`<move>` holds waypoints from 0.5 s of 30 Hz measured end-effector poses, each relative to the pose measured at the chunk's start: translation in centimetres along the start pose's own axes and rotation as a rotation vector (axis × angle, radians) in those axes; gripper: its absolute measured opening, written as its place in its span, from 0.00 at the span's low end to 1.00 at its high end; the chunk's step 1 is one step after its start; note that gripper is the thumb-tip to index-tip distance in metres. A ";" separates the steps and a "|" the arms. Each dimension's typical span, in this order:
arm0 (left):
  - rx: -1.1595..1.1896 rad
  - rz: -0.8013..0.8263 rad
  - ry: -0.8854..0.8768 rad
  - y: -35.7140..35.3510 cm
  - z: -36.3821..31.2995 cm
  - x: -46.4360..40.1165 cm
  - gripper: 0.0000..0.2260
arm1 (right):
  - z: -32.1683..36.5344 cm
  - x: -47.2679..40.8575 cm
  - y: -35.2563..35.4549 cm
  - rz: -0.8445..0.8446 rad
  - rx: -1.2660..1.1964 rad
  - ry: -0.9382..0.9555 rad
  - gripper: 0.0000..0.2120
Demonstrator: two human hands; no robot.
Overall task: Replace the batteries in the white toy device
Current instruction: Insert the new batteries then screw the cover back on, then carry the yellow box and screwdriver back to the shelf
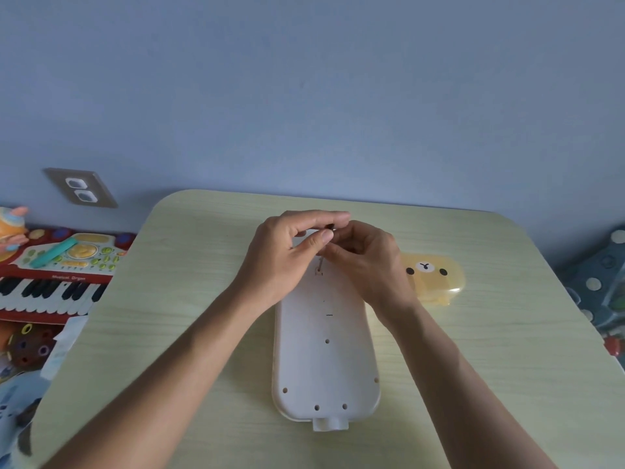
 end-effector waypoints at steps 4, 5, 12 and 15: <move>0.055 0.013 0.022 -0.4 -0.3 0.3 0.13 | 0.7 0.4 0.6 -0.062 -0.009 -0.019 0.07; 0.077 0.006 0.028 -0.3 -0.3 0.3 0.13 | 0.9 0.5 0.9 -0.063 -0.026 -0.027 0.06; -0.070 0.168 0.099 -2.3 -1.0 0.1 0.22 | 2.0 2.8 7.4 -0.305 -0.010 -0.170 0.04; -0.278 0.317 0.096 -4.4 -1.8 0.4 0.34 | 1.7 4.3 11.4 -0.431 0.028 -0.251 0.05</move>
Point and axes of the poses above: each hand's wrist, its own x-axis away from the middle knuckle, its own y-axis out of the back of the hand, z = x × y, the point moved 7 cm from there along -x, towards the middle knuckle, and after that the axes turned 4 degrees about -z, right-handed, at the moved point
